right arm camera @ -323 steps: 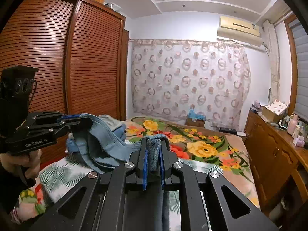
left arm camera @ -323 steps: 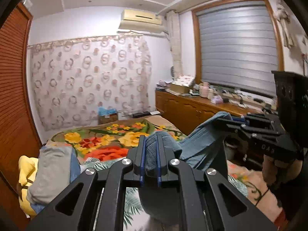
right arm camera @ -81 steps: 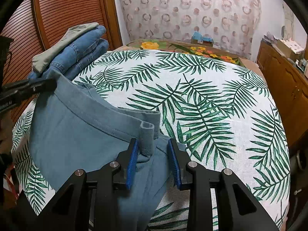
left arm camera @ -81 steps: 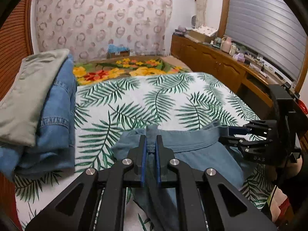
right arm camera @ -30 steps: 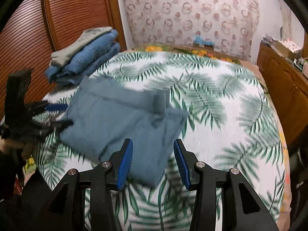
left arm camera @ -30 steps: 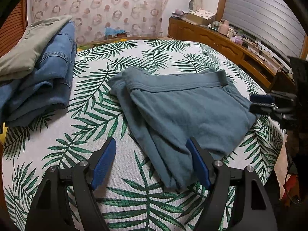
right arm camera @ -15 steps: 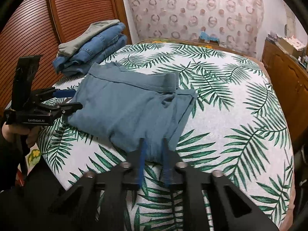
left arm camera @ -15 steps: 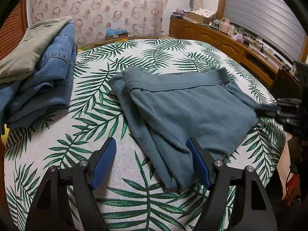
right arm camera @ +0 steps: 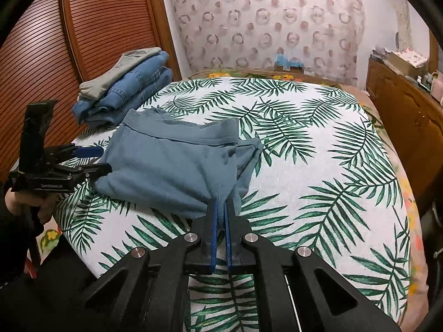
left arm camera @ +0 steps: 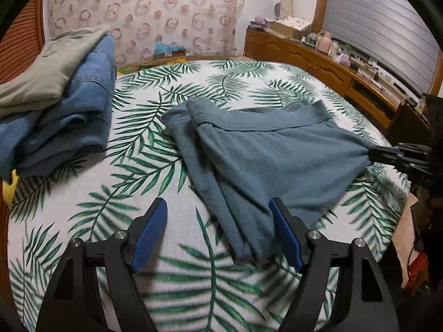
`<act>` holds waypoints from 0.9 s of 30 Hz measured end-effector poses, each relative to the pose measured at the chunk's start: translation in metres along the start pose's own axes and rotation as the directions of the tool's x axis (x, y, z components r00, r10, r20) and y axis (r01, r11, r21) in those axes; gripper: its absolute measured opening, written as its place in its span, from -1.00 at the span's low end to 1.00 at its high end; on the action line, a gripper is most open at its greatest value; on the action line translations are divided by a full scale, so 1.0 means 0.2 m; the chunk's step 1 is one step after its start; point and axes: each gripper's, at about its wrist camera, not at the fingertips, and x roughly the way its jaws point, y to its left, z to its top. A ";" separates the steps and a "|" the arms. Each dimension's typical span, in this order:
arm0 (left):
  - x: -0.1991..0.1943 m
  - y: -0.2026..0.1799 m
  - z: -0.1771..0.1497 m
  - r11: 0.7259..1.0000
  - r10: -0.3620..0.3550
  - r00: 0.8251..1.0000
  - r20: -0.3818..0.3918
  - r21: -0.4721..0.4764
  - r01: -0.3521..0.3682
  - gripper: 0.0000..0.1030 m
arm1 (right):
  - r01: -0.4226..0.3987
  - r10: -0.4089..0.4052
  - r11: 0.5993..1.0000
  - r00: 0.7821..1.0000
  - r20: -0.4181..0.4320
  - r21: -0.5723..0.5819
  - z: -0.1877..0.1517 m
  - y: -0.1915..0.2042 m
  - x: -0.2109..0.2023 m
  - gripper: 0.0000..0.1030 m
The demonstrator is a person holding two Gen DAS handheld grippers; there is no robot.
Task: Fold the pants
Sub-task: 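Grasp the shorts corner with the right gripper while left grasps the opposite edge, then pull the edges straight and open both grippers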
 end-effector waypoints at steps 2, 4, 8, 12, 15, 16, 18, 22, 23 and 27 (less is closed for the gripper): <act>-0.07 -0.02 -0.03 1.000 -0.028 0.999 0.024 0.011 0.028 0.44 | 0.001 -0.001 1.000 1.000 -0.006 -0.001 0.00 0.00 0.01 -0.92; -0.10 -0.05 -0.06 0.998 -0.051 0.998 0.022 0.036 0.050 0.23 | 0.003 -0.003 1.000 1.000 -0.006 0.001 -0.01 0.00 0.02 -0.92; -0.07 -0.08 -0.11 0.996 -0.077 0.997 -0.014 0.048 0.077 -0.30 | -0.002 0.002 1.000 1.000 0.005 0.013 -0.01 0.00 0.03 -0.92; -0.04 -0.09 -0.11 0.996 -0.082 0.997 -0.014 0.043 0.082 -0.39 | -0.001 0.001 1.000 1.000 0.011 0.013 0.00 0.01 0.02 -0.92; -0.05 -0.10 -0.11 0.995 -0.089 0.996 -0.007 0.046 0.089 -0.75 | 0.006 -0.006 1.000 1.000 0.020 0.004 0.00 0.01 0.00 -0.92; -0.06 -0.10 -0.11 0.995 -0.084 0.996 -0.001 0.047 0.084 -0.80 | 0.010 -0.010 1.000 1.000 0.023 -0.001 0.00 0.01 0.00 -0.92; -0.10 -0.08 -0.10 0.997 -0.076 0.997 0.032 0.031 0.075 -0.82 | 0.014 -0.014 1.000 0.999 0.035 -0.003 0.00 0.01 -0.03 -0.92; -0.16 -0.07 -0.11 0.994 -0.103 0.993 0.053 0.028 0.101 -0.82 | 0.000 0.000 1.000 0.999 0.037 -0.009 -0.01 0.02 -0.07 -0.93; -0.17 -0.07 -0.10 0.995 -0.098 0.994 0.052 0.033 0.096 -0.82 | -0.002 0.003 1.000 0.999 0.034 -0.012 -0.02 0.02 -0.07 -0.93; -0.21 -0.09 -0.12 0.994 -0.102 0.993 0.055 0.038 0.100 -0.82 | -0.013 0.014 1.000 0.999 0.032 -0.027 -0.04 0.06 -0.11 -0.92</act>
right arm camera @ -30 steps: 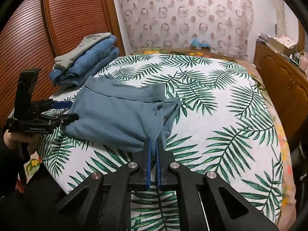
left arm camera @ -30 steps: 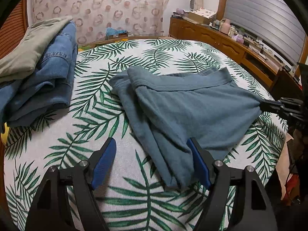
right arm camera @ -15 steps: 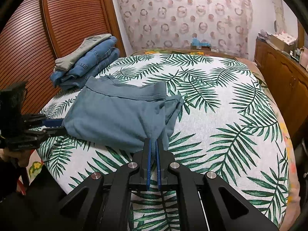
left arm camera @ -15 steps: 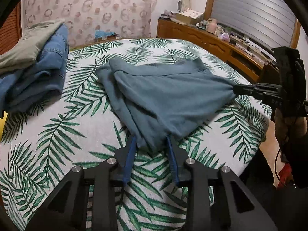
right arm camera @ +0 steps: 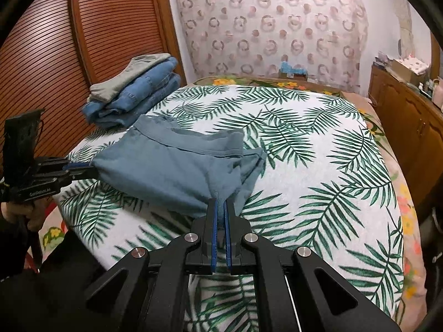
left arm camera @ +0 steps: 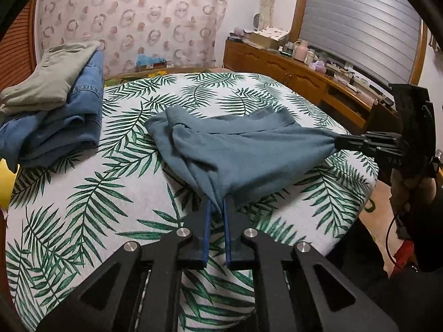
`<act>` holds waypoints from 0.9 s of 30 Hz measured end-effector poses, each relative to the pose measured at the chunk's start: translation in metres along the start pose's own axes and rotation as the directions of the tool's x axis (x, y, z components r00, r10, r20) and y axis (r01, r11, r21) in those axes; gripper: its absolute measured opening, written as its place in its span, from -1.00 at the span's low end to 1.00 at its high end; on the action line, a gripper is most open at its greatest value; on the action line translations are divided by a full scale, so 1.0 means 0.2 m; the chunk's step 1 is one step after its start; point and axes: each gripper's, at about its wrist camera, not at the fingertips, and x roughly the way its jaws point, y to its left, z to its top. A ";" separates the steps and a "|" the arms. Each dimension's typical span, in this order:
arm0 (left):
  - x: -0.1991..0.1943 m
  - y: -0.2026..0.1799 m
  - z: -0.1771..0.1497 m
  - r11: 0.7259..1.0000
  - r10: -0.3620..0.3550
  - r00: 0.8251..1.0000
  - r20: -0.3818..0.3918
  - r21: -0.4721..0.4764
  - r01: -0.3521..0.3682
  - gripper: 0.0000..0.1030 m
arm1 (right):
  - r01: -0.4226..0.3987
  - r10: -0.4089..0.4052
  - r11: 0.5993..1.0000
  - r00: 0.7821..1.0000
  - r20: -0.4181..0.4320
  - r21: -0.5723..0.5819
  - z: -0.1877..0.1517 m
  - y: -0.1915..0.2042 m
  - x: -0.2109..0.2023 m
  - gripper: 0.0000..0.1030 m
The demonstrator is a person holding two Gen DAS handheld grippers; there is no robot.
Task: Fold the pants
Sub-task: 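Pull the edges straight and open both grippers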
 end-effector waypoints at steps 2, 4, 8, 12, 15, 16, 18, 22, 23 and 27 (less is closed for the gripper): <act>-0.03 -0.01 -0.01 1.000 -0.004 1.000 0.000 0.006 0.004 -0.82 | -0.004 0.004 1.000 1.000 0.002 0.001 -0.01 0.00 -0.03 -0.92; -0.05 -0.03 -0.02 1.000 -0.007 1.000 0.001 0.012 0.007 -0.82 | -0.007 0.007 1.000 1.000 0.006 -0.001 -0.01 0.00 -0.06 -0.92; -0.11 -0.08 -0.05 1.000 -0.013 1.000 -0.003 0.027 0.013 -0.82 | -0.016 0.016 1.000 1.000 0.002 -0.008 -0.04 0.02 -0.12 -0.92; -0.09 -0.09 -0.05 1.000 -0.015 0.999 -0.031 0.018 0.015 -0.82 | -0.009 0.008 1.000 0.999 -0.031 -0.015 -0.07 0.04 -0.11 -0.92; -0.09 -0.09 -0.03 1.000 -0.012 0.999 -0.034 0.002 0.012 -0.81 | -0.011 0.010 1.000 0.999 -0.039 -0.011 -0.07 0.04 -0.11 -0.92; -0.09 -0.09 -0.03 1.000 -0.009 0.999 -0.033 0.002 0.009 -0.80 | -0.010 0.010 1.000 0.999 -0.038 -0.008 -0.07 0.04 -0.12 -0.92; -0.09 -0.09 -0.02 1.000 0.001 0.999 -0.032 0.010 -0.001 -0.71 | -0.007 0.006 1.000 0.999 -0.032 -0.005 -0.06 0.04 -0.14 -0.92; -0.11 -0.08 -0.01 0.999 0.037 0.999 -0.015 0.014 -0.037 0.02 | 0.017 -0.017 1.000 1.000 -0.021 -0.015 -0.07 0.04 -0.18 -0.92; -0.12 -0.07 0.00 0.999 0.047 0.999 -0.004 0.007 -0.047 0.23 | 0.020 -0.020 1.000 1.000 -0.015 -0.016 -0.06 0.04 -0.19 -0.92; -0.10 -0.02 0.03 0.998 0.064 0.998 0.018 -0.021 -0.063 0.39 | 0.021 -0.021 0.999 1.000 -0.005 -0.030 -0.05 0.04 -0.19 -0.92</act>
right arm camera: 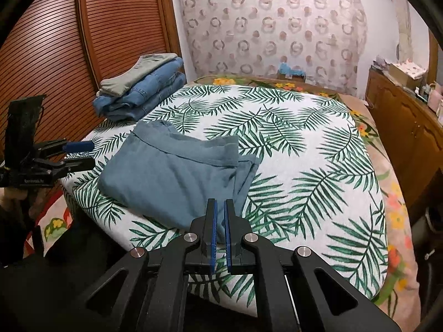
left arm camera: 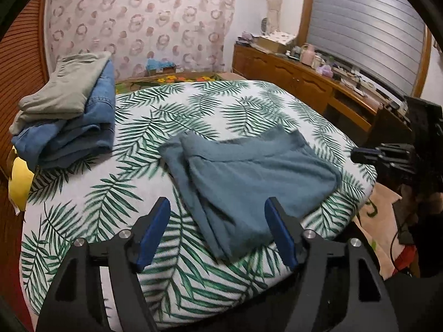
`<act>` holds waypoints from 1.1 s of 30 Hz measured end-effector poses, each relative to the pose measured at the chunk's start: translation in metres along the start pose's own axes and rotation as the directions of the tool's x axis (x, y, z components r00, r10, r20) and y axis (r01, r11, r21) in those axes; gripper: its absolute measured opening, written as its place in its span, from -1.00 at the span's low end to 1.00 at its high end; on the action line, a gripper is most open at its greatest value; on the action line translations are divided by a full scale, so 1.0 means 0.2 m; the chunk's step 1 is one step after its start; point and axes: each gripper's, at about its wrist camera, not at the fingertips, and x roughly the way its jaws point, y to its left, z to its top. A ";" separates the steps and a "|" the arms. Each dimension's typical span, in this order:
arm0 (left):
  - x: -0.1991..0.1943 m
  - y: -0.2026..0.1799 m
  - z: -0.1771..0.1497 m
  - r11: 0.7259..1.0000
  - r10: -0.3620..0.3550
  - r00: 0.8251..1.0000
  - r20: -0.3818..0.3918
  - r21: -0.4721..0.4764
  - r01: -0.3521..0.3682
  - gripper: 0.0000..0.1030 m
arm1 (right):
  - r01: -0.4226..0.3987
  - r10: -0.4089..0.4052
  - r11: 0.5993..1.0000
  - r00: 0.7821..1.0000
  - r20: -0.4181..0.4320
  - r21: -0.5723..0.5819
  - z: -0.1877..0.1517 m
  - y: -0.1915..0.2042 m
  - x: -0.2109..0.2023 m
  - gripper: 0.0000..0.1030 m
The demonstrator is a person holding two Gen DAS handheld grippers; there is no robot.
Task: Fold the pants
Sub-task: 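Pull the edges straight and open both grippers, then grasp the folded shorts edge with the right gripper while left grasps beside it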
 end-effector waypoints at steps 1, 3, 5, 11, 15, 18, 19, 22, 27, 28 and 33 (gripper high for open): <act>0.01 0.01 0.01 1.000 0.009 1.000 0.003 -0.003 -0.009 0.39 | 0.002 -0.002 1.000 1.000 0.002 -0.005 0.01 0.01 0.01 -0.92; 0.04 0.03 0.03 1.000 0.023 1.000 0.005 -0.010 -0.022 0.39 | 0.015 -0.015 1.000 1.000 0.005 -0.013 0.03 0.01 0.03 -0.92; 0.07 0.04 0.06 0.999 0.025 1.000 -0.002 -0.022 -0.026 0.39 | 0.027 -0.027 0.999 1.000 0.000 -0.022 0.05 0.01 0.07 -0.91; 0.15 0.06 0.10 0.999 0.037 0.999 -0.014 -0.030 -0.037 0.39 | 0.045 -0.046 0.997 0.999 -0.017 -0.055 0.12 0.01 0.19 -0.60; 0.19 0.07 0.12 0.999 0.034 0.999 -0.021 -0.028 -0.034 0.39 | 0.037 -0.039 0.998 0.999 -0.036 -0.045 0.16 -0.02 0.28 -0.60; 0.21 0.07 0.13 0.999 0.030 0.999 -0.029 -0.040 -0.031 0.39 | 0.033 -0.035 0.999 0.998 -0.047 -0.026 0.20 -0.05 0.34 -0.59; 0.22 0.08 0.13 0.999 0.029 0.999 -0.030 -0.042 -0.030 0.39 | 0.031 -0.032 0.999 0.998 -0.049 -0.022 0.21 -0.05 0.35 -0.59; 0.23 0.07 0.13 0.999 0.037 0.999 -0.034 -0.037 -0.038 0.39 | 0.024 -0.025 1.000 0.998 -0.060 -0.016 0.24 -0.06 0.39 -0.59; 0.25 0.06 0.14 0.999 0.038 0.998 -0.040 -0.034 -0.040 0.39 | 0.020 -0.021 1.000 0.996 -0.087 -0.018 0.28 -0.05 0.48 -0.59; 0.25 0.06 0.14 0.999 0.038 0.998 -0.041 -0.033 -0.039 0.39 | 0.021 -0.023 1.000 0.995 -0.092 -0.019 0.29 -0.05 0.50 -0.59; 0.25 0.07 0.14 0.998 0.044 0.998 -0.037 -0.038 -0.045 0.39 | 0.025 -0.028 0.999 0.995 -0.100 -0.031 0.30 -0.03 0.54 -0.60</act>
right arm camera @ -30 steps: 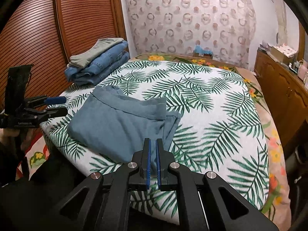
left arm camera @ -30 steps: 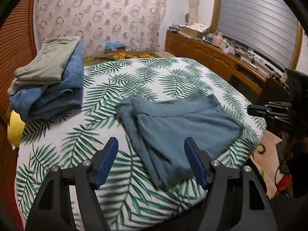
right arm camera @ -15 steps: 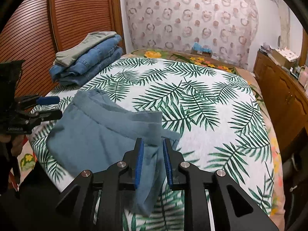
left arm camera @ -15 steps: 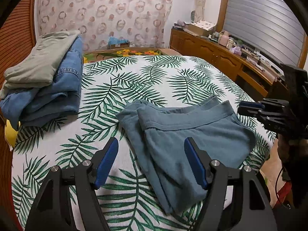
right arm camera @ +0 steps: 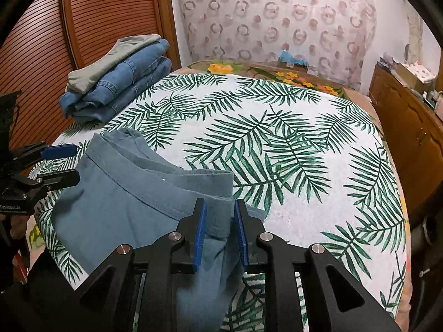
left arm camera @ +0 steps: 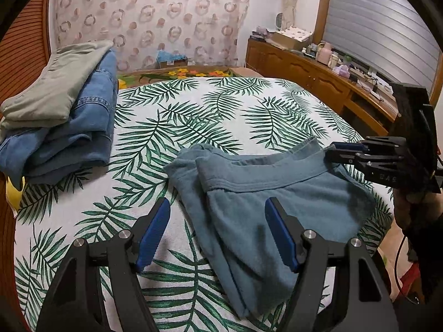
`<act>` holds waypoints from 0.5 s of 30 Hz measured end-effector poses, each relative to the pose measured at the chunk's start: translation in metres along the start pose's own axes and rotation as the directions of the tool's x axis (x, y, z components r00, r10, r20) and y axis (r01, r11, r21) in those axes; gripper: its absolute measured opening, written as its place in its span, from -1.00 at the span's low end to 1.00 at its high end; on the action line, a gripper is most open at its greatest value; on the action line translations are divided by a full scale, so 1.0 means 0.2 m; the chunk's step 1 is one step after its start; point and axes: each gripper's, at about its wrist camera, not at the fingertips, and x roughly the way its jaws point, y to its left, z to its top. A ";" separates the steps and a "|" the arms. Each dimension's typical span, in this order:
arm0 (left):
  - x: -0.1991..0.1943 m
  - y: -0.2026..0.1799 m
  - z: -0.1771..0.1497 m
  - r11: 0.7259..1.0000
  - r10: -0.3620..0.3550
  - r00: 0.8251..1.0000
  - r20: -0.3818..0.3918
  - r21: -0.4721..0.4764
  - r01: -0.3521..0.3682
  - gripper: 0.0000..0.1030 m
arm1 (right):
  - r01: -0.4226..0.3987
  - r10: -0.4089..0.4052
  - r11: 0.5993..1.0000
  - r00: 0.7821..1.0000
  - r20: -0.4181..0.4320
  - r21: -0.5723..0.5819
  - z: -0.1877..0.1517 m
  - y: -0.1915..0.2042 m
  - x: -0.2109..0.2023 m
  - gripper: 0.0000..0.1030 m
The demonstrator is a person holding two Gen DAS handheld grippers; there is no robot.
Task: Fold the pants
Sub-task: 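Grasp the folded shorts edge with the right gripper while left grasps beside it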
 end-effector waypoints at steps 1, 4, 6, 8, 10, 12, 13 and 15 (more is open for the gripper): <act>0.00 0.00 0.00 1.000 0.001 1.000 0.000 -0.002 -0.001 0.39 | -0.005 0.005 1.000 1.000 -0.003 -0.003 0.00 0.00 0.00 -0.60; 0.01 0.01 0.00 1.000 0.006 1.000 0.001 -0.010 -0.006 0.39 | -0.012 0.012 1.000 1.000 0.008 -0.022 0.00 0.02 -0.01 -0.76; 0.01 0.02 0.01 1.000 0.009 1.000 -0.001 -0.013 -0.009 0.39 | -0.008 0.008 0.999 1.000 0.022 -0.034 0.01 0.03 -0.02 -0.78; 0.01 0.02 0.01 1.000 0.012 1.000 -0.002 -0.016 -0.012 0.39 | -0.005 0.007 0.999 0.999 0.045 -0.044 0.03 0.04 -0.05 -0.81; 0.02 0.03 0.00 1.000 0.012 1.000 -0.001 -0.018 -0.012 0.39 | 0.003 0.000 0.999 0.997 0.083 -0.044 0.05 0.04 -0.08 -0.82; 0.02 0.03 0.00 1.000 0.013 1.000 -0.003 -0.017 -0.013 0.39 | 0.017 -0.013 0.999 0.994 0.111 -0.039 0.05 0.04 -0.11 -0.83; 0.02 0.03 0.00 1.000 0.014 1.000 -0.004 -0.016 -0.014 0.39 | 0.026 -0.021 0.999 0.993 0.120 -0.039 0.06 0.03 -0.11 -0.85; 0.03 0.03 0.00 1.000 0.016 1.000 -0.008 -0.016 -0.016 0.39 | 0.042 -0.038 0.998 0.993 0.113 -0.038 0.06 0.03 -0.09 -0.85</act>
